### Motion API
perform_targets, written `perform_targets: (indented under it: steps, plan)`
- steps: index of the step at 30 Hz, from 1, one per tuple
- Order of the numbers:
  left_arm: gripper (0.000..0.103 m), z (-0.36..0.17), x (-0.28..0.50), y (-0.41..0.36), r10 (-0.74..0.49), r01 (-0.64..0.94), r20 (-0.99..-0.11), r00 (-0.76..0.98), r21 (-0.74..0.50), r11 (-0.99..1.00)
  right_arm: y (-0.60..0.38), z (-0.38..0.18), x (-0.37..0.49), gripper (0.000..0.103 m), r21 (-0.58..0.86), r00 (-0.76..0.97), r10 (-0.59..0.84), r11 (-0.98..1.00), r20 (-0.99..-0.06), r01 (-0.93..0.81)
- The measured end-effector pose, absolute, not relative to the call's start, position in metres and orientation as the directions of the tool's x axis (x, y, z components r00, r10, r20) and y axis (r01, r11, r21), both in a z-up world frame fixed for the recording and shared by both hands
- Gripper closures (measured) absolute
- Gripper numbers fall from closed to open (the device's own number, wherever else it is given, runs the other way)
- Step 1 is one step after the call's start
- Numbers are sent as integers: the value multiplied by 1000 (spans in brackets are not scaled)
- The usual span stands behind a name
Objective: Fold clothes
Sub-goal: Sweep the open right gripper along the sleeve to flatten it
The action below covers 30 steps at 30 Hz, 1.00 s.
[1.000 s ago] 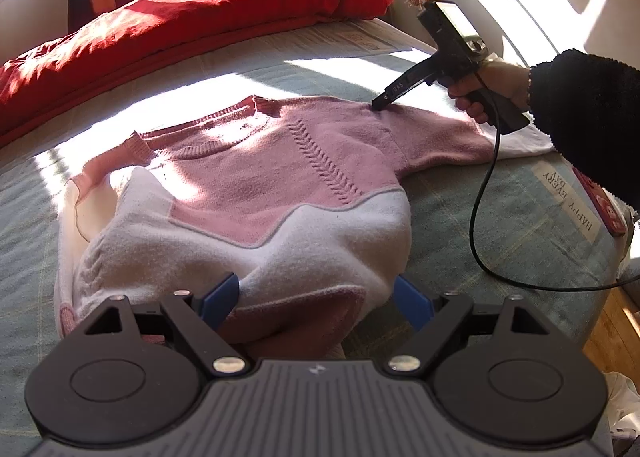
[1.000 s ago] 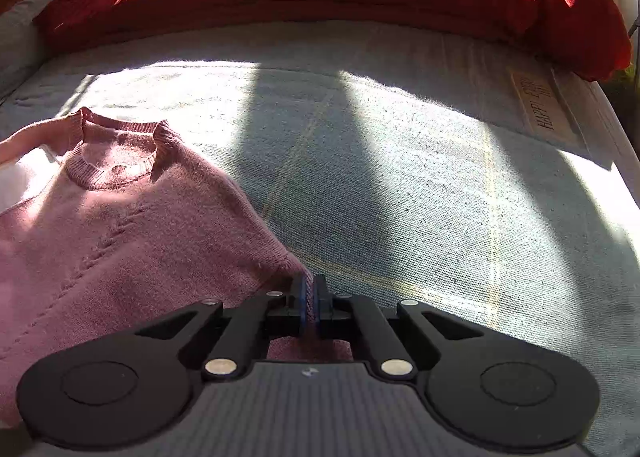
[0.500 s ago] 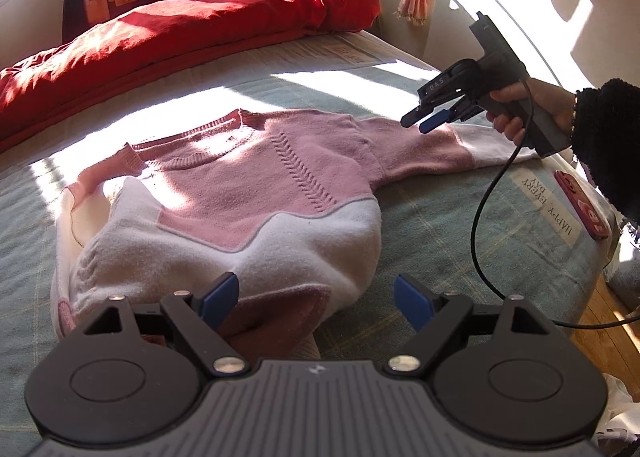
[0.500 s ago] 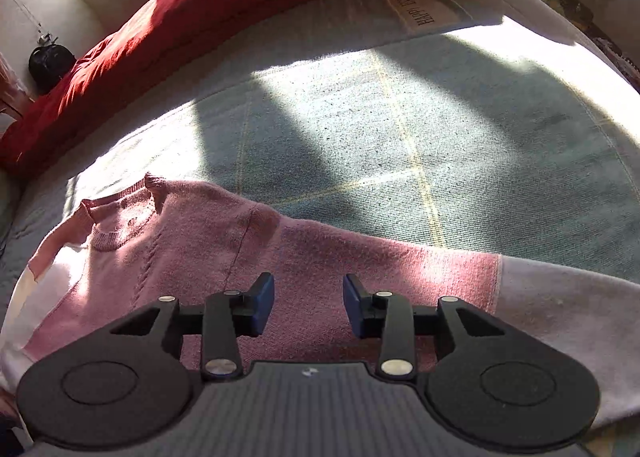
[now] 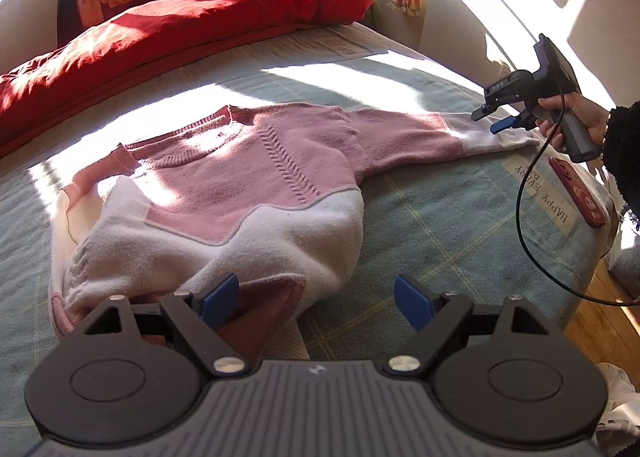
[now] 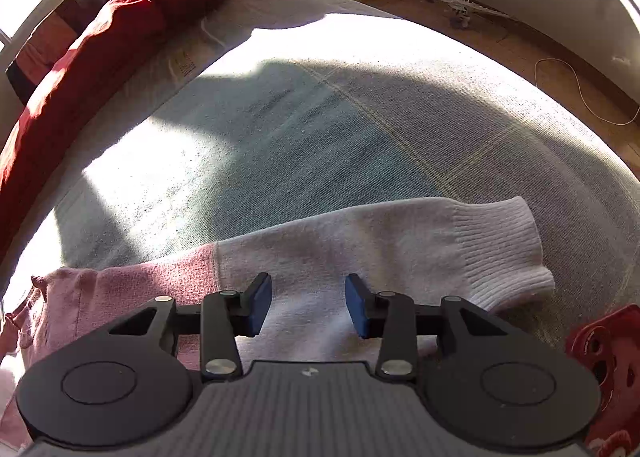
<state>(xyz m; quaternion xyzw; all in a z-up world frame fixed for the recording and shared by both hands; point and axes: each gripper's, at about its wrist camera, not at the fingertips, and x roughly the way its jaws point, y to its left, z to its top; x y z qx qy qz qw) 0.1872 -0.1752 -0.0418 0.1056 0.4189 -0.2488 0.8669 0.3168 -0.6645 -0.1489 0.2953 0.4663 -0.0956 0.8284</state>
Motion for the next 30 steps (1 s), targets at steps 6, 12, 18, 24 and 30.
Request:
perform_targets:
  steps: [6,12,18,24,30]
  plan:
    - [18,-41,184,-185,-352,538,-783,514,-26,843,-624,-149,320,47,517,553,290,797,-781,313]
    - [18,-40,182,-180,-343,531,-785,517,-20,847,-633,-160,309,47,487,541,239,787,-807,379]
    - [18,-37,183,-167,-344,496,-773,534,-43,867,-627,-137,294,43,303,500,68,863,-863,405]
    - [18,-29,175,-150,-348,459,-753,558,-70,886,-554,-97,292,36,283,516,129,931,-847,231]
    - [10,-23,163,-105,-383,412,-729,567,-152,898,-446,-57,284,33,297,536,255,955,-805,-8]
